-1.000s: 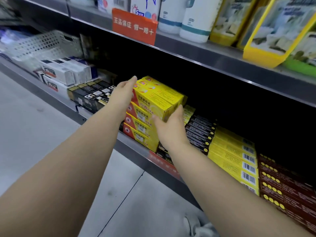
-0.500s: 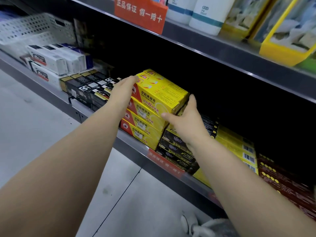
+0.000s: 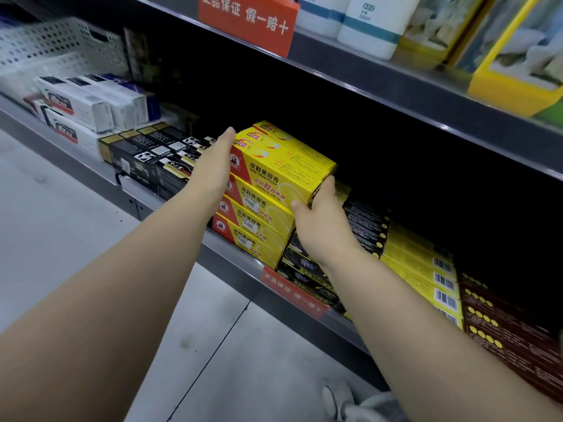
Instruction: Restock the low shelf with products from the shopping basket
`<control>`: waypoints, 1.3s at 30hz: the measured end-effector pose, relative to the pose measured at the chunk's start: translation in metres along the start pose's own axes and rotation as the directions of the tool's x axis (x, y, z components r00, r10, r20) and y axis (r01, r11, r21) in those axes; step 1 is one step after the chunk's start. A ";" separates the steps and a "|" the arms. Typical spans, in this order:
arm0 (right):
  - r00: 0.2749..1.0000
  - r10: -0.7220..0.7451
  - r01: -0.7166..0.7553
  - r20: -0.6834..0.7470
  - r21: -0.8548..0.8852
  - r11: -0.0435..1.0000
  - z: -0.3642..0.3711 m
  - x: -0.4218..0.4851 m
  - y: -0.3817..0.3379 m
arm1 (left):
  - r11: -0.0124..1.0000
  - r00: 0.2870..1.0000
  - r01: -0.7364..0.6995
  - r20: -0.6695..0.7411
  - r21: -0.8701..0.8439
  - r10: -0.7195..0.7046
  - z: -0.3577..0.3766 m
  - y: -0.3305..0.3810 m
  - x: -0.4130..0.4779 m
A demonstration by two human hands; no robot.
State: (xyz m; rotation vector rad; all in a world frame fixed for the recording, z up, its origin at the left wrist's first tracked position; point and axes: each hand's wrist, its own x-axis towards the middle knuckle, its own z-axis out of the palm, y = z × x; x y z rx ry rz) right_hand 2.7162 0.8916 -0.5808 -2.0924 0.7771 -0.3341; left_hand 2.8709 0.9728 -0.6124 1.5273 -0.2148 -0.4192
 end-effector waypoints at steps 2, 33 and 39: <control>1.000 0.010 -0.010 0.005 0.020 1.000 0.000 -0.001 -0.001 | 0.998 0.998 -0.063 0.022 0.009 0.062 -0.001 0.004 0.002; 1.000 -0.012 0.012 -0.013 0.022 1.000 0.011 0.006 0.000 | 0.953 0.952 -0.298 0.092 0.057 0.292 0.002 0.005 0.013; 0.998 -0.049 0.049 0.030 -0.005 0.999 -0.017 -0.017 0.014 | 0.911 0.908 -0.412 -0.098 -0.021 0.408 -0.005 0.002 0.005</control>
